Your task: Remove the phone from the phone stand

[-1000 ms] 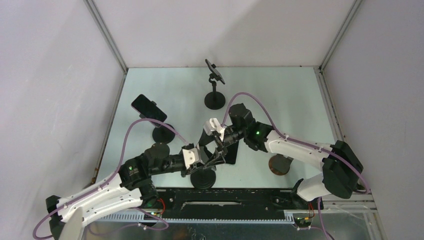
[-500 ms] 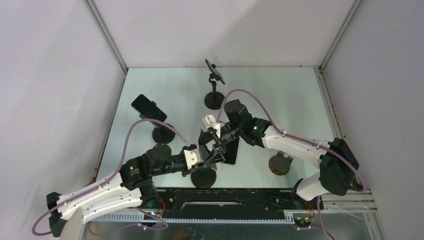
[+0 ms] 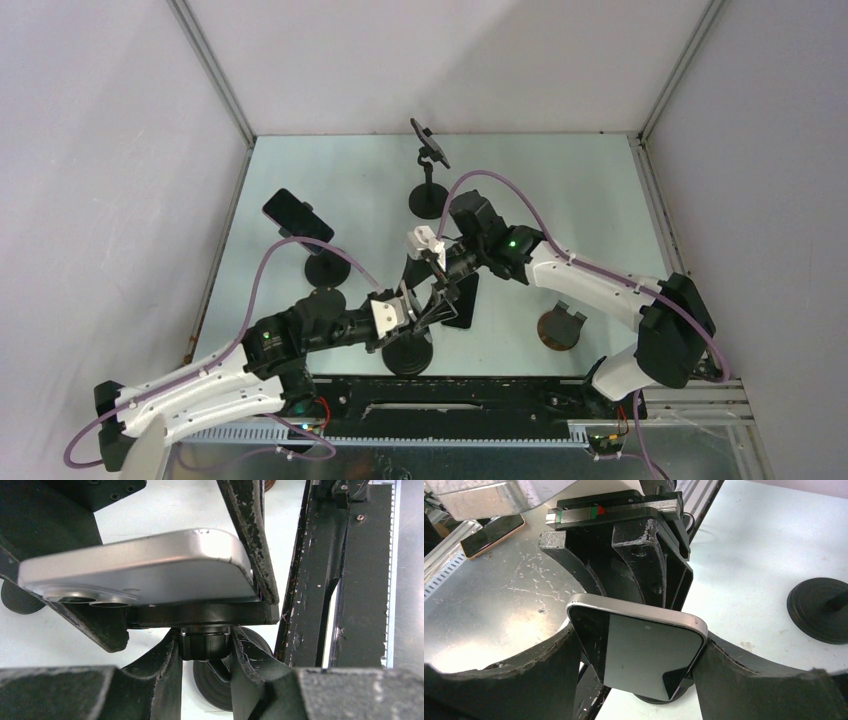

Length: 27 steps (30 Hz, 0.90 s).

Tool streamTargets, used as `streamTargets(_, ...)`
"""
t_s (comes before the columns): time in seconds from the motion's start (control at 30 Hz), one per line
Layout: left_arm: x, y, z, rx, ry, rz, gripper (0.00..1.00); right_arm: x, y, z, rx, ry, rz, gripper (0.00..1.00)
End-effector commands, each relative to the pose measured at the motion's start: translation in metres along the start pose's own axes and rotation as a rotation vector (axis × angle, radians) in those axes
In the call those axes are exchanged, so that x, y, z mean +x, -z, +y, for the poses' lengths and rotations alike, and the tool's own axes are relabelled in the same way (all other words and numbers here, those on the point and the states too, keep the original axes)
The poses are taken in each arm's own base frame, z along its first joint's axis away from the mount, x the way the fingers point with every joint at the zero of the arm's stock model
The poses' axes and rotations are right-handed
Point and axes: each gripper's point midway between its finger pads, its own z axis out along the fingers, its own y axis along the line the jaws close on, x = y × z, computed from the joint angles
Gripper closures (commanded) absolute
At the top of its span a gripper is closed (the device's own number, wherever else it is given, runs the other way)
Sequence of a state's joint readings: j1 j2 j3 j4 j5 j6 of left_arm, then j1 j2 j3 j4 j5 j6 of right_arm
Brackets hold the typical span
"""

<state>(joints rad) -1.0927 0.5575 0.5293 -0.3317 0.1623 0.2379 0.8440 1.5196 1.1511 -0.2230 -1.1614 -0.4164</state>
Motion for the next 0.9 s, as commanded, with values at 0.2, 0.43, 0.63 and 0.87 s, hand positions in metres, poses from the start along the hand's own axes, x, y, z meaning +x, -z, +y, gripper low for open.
streamTargets(0.2, -0.044, 0.028, -0.103, 0.559, -0.152, -0.211, 1.0, 0.027, 0.071, -0.106, 0.498, 0.168, 0.205, 1.0)
streamTargets(0.43, -0.044, 0.029, -0.103, 0.56, -0.154, -0.215, 1.0, 0.016, 0.051, -0.082, 0.415, 0.202, 0.189, 1.0)
streamTargets(0.63, -0.045, 0.031, -0.106, 0.578, -0.153, -0.222, 1.0, 0.012, 0.038, -0.063, 0.335, 0.217, 0.177, 1.0)
streamTargets(0.87, -0.045, 0.032, -0.108, 0.59, -0.152, -0.223, 1.0, 0.007, 0.033, -0.049, 0.29, 0.222, 0.162, 1.0)
